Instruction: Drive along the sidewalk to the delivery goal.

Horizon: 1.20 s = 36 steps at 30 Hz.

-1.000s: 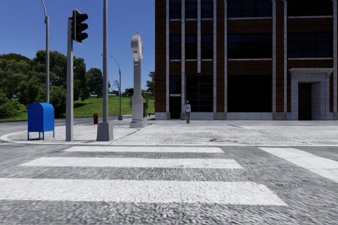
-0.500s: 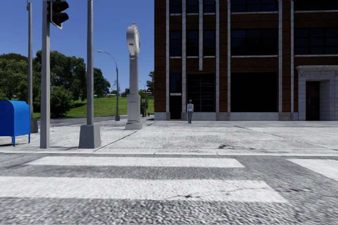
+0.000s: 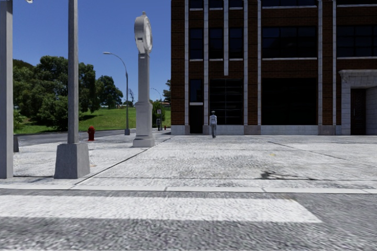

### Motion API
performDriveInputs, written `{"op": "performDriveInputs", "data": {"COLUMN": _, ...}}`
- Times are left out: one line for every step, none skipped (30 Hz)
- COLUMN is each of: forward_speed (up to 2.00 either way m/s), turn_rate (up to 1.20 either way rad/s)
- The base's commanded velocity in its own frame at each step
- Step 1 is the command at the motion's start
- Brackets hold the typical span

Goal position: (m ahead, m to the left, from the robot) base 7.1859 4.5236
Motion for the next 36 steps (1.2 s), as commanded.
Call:
{"op": "performDriveInputs", "data": {"forward_speed": 1.92, "turn_rate": 0.00}}
{"op": "performDriveInputs", "data": {"forward_speed": 1.92, "turn_rate": 0.00}}
{"op": "performDriveInputs", "data": {"forward_speed": 1.92, "turn_rate": 0.00}}
{"op": "performDriveInputs", "data": {"forward_speed": 1.92, "turn_rate": 0.00}}
{"op": "performDriveInputs", "data": {"forward_speed": 1.92, "turn_rate": 0.00}}
{"op": "performDriveInputs", "data": {"forward_speed": 1.92, "turn_rate": 0.00}}
{"op": "performDriveInputs", "data": {"forward_speed": 1.92, "turn_rate": 0.00}}
{"op": "performDriveInputs", "data": {"forward_speed": 1.92, "turn_rate": 0.00}}
{"op": "performDriveInputs", "data": {"forward_speed": 1.92, "turn_rate": 0.00}}
{"op": "performDriveInputs", "data": {"forward_speed": 1.92, "turn_rate": 0.00}}
{"op": "performDriveInputs", "data": {"forward_speed": 1.92, "turn_rate": 0.00}}
{"op": "performDriveInputs", "data": {"forward_speed": 1.92, "turn_rate": 0.00}}
{"op": "performDriveInputs", "data": {"forward_speed": 1.92, "turn_rate": 0.00}}
{"op": "performDriveInputs", "data": {"forward_speed": 1.92, "turn_rate": 0.00}}
{"op": "performDriveInputs", "data": {"forward_speed": 1.92, "turn_rate": 0.00}}
{"op": "performDriveInputs", "data": {"forward_speed": 1.92, "turn_rate": 0.02}}
{"op": "performDriveInputs", "data": {"forward_speed": 1.92, "turn_rate": 0.07}}
{"op": "performDriveInputs", "data": {"forward_speed": 1.92, "turn_rate": 0.22}}
{"op": "performDriveInputs", "data": {"forward_speed": 1.91, "turn_rate": 0.29}}
{"op": "performDriveInputs", "data": {"forward_speed": 1.91, "turn_rate": 0.29}}
{"op": "performDriveInputs", "data": {"forward_speed": 1.88, "turn_rate": 0.32}}
{"op": "performDriveInputs", "data": {"forward_speed": 1.75, "turn_rate": 0.32}}
{"op": "performDriveInputs", "data": {"forward_speed": 1.62, "turn_rate": 0.33}}
{"op": "performDriveInputs", "data": {"forward_speed": 1.55, "turn_rate": 0.33}}
{"op": "performDriveInputs", "data": {"forward_speed": 1.55, "turn_rate": 0.33}}
{"op": "performDriveInputs", "data": {"forward_speed": 1.50, "turn_rate": 0.33}}
{"op": "performDriveInputs", "data": {"forward_speed": 1.43, "turn_rate": 0.33}}
{"op": "performDriveInputs", "data": {"forward_speed": 1.40, "turn_rate": 0.33}}
{"op": "performDriveInputs", "data": {"forward_speed": 1.40, "turn_rate": 0.33}}
{"op": "performDriveInputs", "data": {"forward_speed": 1.39, "turn_rate": 0.33}}
{"op": "performDriveInputs", "data": {"forward_speed": 1.37, "turn_rate": 0.33}}
{"op": "performDriveInputs", "data": {"forward_speed": 1.36, "turn_rate": 0.33}}
{"op": "performDriveInputs", "data": {"forward_speed": 1.36, "turn_rate": 0.33}}
{"op": "performDriveInputs", "data": {"forward_speed": 1.34, "turn_rate": 0.33}}
{"op": "performDriveInputs", "data": {"forward_speed": 1.33, "turn_rate": 0.33}}
{"op": "performDriveInputs", "data": {"forward_speed": 1.33, "turn_rate": 0.33}}
